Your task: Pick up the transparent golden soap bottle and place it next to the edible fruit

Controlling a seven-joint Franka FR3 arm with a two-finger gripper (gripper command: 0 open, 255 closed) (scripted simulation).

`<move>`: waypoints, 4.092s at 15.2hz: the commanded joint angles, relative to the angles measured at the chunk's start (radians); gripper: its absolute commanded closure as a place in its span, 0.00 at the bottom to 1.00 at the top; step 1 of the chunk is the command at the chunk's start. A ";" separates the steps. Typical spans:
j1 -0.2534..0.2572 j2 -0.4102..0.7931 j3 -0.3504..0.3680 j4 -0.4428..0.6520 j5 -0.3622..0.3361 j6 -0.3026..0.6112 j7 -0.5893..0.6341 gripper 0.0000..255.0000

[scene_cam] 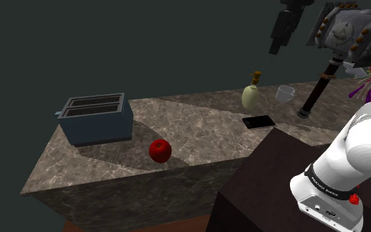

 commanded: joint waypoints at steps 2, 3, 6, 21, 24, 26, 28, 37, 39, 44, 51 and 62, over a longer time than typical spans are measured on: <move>-0.005 0.008 -0.017 -0.014 -0.013 0.022 -0.020 0.00; -0.011 0.017 -0.035 -0.027 -0.025 0.044 -0.039 0.00; -0.027 0.052 -0.087 -0.058 -0.060 0.112 -0.096 0.00; -0.080 0.397 -0.354 -0.041 -0.143 0.464 -0.385 0.00; -0.082 0.496 -0.406 -0.003 -0.124 0.527 -0.452 0.00; -0.084 0.567 -0.438 0.028 -0.101 0.565 -0.500 0.00; -0.087 0.642 -0.467 0.065 -0.070 0.600 -0.553 0.00; -0.169 1.009 -0.518 0.299 0.147 0.688 -0.803 0.00; -0.203 1.088 -0.509 0.364 0.192 0.690 -0.848 0.00; -0.215 1.125 -0.495 0.342 0.218 0.745 -0.865 0.00; -0.221 1.146 -0.488 0.334 0.232 0.772 -0.874 0.00; -0.221 1.146 -0.488 0.334 0.232 0.772 -0.874 1.00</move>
